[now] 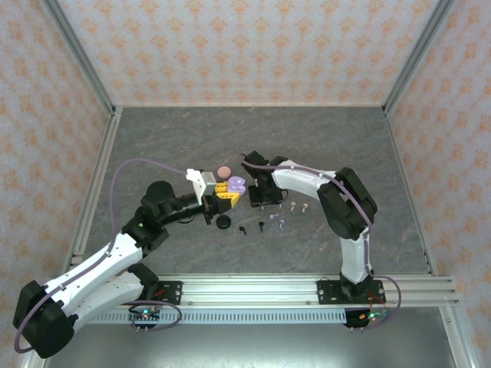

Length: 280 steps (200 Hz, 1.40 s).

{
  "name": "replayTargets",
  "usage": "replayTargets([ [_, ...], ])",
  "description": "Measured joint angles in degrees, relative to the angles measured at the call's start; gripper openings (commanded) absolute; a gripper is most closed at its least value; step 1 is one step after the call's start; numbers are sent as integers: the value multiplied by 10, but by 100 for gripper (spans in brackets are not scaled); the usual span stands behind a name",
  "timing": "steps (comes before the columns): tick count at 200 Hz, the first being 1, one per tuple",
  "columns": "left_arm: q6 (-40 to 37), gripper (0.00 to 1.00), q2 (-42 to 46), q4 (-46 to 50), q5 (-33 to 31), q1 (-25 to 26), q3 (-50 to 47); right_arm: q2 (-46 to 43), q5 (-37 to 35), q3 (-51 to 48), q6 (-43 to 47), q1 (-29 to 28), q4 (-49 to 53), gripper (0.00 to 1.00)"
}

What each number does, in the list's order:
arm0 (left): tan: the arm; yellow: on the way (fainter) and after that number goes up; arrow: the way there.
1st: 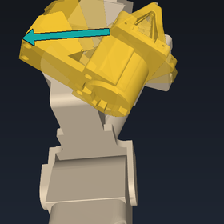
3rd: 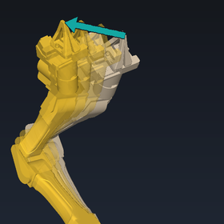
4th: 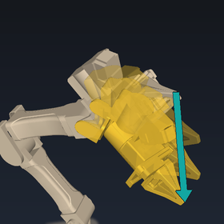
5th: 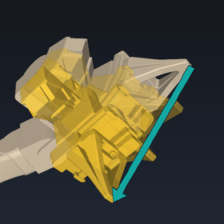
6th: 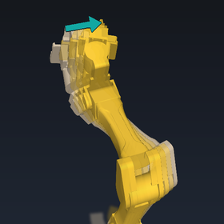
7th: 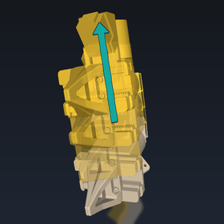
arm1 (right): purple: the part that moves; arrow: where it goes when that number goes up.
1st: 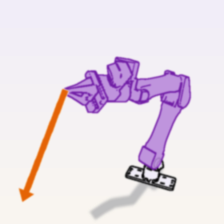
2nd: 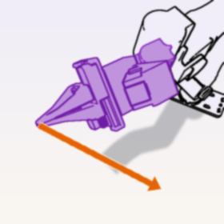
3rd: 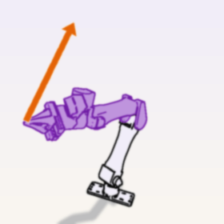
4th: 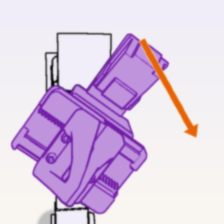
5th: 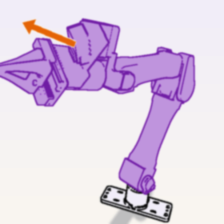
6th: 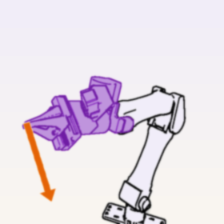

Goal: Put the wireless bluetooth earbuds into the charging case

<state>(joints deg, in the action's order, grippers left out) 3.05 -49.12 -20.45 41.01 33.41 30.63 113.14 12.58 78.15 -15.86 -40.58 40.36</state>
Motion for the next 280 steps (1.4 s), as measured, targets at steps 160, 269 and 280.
replayTargets([
  [160,2,0,0,-1,-22,0,0,-93,2,-45,11,9,-27,19],
  [269,43,0,-68,-88,-62,29,3,-475,162,-105,54,72,-174,18],
  [280,45,0,-78,-93,-66,34,6,-487,179,-105,54,72,-180,18],
])
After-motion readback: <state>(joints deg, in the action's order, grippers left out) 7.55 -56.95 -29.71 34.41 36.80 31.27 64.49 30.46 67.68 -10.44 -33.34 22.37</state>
